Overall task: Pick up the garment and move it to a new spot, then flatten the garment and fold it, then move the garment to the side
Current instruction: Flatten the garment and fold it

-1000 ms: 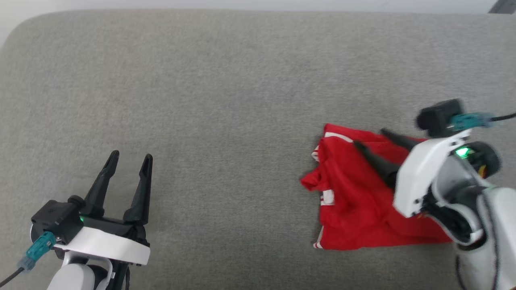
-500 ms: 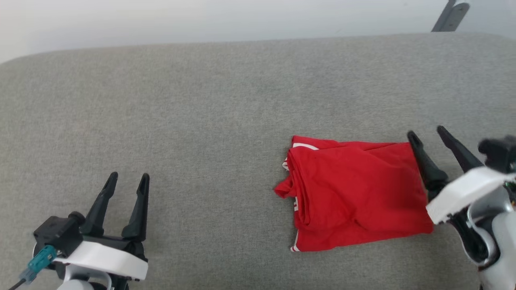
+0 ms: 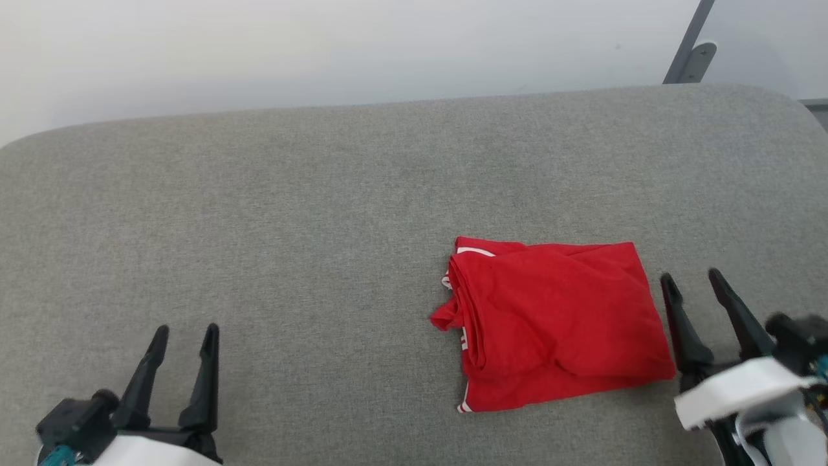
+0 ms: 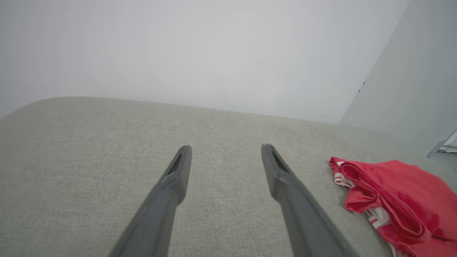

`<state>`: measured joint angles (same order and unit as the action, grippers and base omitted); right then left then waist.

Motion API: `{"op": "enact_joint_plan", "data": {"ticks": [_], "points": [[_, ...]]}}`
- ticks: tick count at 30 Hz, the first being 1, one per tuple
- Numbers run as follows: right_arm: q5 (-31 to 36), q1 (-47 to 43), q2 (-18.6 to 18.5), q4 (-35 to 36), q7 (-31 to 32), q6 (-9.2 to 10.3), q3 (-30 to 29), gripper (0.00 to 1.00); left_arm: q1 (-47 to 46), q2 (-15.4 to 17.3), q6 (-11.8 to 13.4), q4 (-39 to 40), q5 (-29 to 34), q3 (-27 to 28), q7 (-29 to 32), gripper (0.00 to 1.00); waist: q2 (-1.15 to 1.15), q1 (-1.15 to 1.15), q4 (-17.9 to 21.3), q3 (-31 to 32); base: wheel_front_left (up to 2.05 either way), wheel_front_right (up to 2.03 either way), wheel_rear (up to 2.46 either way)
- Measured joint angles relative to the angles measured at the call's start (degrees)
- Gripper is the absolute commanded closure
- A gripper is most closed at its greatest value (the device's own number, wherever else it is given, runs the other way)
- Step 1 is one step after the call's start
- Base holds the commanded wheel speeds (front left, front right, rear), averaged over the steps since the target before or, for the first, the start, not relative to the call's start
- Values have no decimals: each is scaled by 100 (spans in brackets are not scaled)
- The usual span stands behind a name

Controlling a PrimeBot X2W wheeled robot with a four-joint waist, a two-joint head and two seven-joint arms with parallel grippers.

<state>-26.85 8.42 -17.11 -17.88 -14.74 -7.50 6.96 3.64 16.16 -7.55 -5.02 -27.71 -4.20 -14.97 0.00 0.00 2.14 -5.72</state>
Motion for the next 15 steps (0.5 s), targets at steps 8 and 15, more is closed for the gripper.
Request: {"op": "enact_joint_plan", "data": {"ticks": [8,15], "points": [[312,-815,212,675,-22,0,-648,0,486,-126,0,417,113,242,0,0,0,0,-50,-30,0,0,0],[411,-996,342,924,71,1,-854,0,555,-146,0,474,138,247,0,0,0,0,-103,-95,0,0,0]]}}
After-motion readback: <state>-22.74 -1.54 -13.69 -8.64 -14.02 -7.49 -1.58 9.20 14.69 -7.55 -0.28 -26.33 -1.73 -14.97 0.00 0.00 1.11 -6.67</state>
